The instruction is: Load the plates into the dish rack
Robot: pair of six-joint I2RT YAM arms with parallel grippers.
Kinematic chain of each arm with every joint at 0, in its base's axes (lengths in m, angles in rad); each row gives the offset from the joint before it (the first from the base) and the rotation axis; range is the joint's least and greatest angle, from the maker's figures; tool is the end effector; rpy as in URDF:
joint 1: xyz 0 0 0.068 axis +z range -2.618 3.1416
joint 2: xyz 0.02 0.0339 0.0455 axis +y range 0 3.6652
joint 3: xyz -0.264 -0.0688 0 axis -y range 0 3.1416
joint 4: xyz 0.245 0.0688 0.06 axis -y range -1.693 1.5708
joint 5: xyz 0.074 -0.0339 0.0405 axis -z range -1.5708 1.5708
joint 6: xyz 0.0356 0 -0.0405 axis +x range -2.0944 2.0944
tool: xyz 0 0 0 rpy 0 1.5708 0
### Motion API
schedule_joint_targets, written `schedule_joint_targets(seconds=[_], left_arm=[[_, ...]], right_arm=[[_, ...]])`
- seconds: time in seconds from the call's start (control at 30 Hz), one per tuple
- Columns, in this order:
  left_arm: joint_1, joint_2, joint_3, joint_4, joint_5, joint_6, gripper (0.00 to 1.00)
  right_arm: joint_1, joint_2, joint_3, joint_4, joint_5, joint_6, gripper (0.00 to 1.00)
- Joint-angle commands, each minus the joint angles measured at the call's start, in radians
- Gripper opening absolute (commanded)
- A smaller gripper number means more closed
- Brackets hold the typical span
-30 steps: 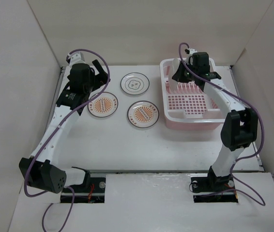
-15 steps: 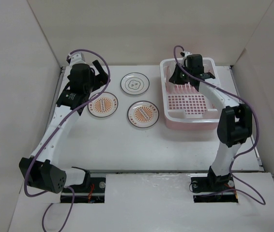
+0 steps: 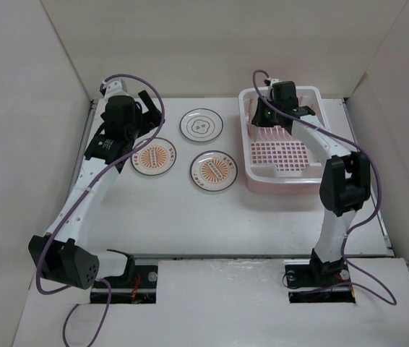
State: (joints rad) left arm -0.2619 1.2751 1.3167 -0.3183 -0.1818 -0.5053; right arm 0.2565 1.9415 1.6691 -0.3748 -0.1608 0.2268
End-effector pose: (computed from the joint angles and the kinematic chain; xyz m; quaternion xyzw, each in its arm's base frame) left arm 0.2820 -0.0689 0.4064 -0.1508 0.7821 -0.1575 0.5838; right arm 0.4385 0.1209 0.2856 -0.0490 0.8917 0.1761 0.4140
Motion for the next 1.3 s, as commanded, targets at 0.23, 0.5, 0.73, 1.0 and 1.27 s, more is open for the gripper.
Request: schedule_joint_targets(seconds=[0.23,0.5,0.73,1.0,1.27], left_arm=[[-0.003,-0.014,-0.013,0.036,0.001,0.013,1.0],[0.01,0.013,-0.036,0.027,-0.008,-0.01,1.0],[0.134,0.113,-0.014,-0.11,0.001,-0.114,1.0],[0.363,0.122,-0.25,-0.111,0.165,-0.208,1.0],[0.441,0.141,-0.537,0.228,0.422,-0.208,0.98]], right_arm=[[0.006,-0.026,0.066,0.034,0.004,-0.012,0.6],[0.006,-0.122,0.066,0.034,0.014,0.009,0.95],[-0.014,-0.272,0.047,0.007,0.038,0.019,0.99],[-0.005,-0.418,0.011,-0.05,-0.127,-0.046,0.99],[0.004,-0.515,-0.055,-0.018,-0.272,-0.09,0.99]])
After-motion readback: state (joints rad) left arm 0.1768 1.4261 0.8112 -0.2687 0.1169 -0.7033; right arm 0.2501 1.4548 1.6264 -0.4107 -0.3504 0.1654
